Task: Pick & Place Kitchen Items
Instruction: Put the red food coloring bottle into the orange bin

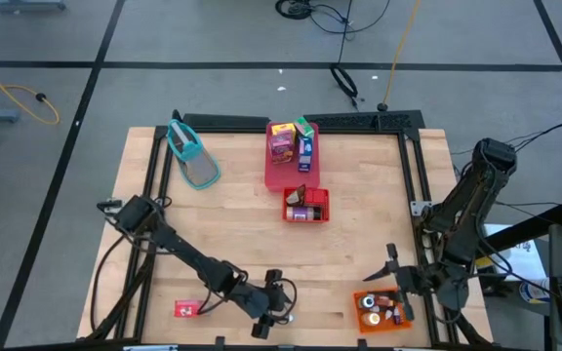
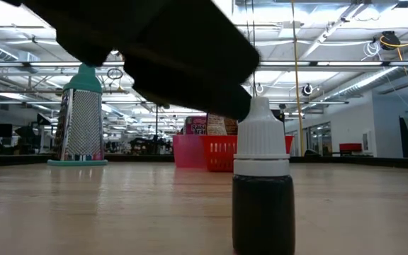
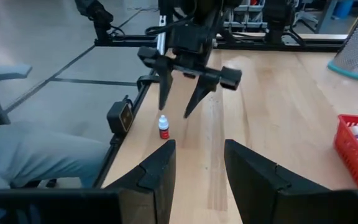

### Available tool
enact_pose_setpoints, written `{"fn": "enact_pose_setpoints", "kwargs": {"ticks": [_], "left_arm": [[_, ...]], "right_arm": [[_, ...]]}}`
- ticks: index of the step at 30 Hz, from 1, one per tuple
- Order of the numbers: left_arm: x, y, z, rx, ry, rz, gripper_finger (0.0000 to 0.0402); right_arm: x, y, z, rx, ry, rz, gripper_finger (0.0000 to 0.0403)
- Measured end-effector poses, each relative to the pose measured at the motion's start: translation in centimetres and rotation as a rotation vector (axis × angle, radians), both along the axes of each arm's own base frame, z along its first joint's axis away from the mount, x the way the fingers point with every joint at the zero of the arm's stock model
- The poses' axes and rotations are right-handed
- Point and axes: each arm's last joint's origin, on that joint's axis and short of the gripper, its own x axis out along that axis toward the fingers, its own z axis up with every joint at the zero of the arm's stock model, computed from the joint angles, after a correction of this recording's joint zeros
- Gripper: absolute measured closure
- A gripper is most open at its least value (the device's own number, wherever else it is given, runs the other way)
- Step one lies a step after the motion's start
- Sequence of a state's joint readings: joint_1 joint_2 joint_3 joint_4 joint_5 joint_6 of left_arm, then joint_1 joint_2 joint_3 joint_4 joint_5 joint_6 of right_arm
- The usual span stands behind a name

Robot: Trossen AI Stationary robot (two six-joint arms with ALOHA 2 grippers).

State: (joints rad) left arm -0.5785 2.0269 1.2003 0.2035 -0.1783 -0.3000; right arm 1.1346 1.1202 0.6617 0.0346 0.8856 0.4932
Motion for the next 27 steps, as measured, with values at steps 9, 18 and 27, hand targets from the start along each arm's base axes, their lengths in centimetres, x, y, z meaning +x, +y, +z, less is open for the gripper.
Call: {"fn": "enact_pose_setpoints", "kwargs": {"ticks": [9, 18, 27], "left_arm": [[0.2, -0.8, -1.4, -0.041, -0.012, -0.020, 0.0183], [0.2, -0.8, -1.8, -0.024, -0.014, 0.007, 0.0183], [0.5, -0.7, -3.2, -0.014, -0.002, 0.037, 0.0183]], "right_arm": [[0.3, -0.2, 0.0, -0.013, -0.002, -0.012, 0.0275], [0.3, -0.2, 0.0, -0.018, -0.003, -0.011, 0.0275], [0.4, -0.3, 0.0, -0.019, -0.003, -0.016, 0.0275]]}}
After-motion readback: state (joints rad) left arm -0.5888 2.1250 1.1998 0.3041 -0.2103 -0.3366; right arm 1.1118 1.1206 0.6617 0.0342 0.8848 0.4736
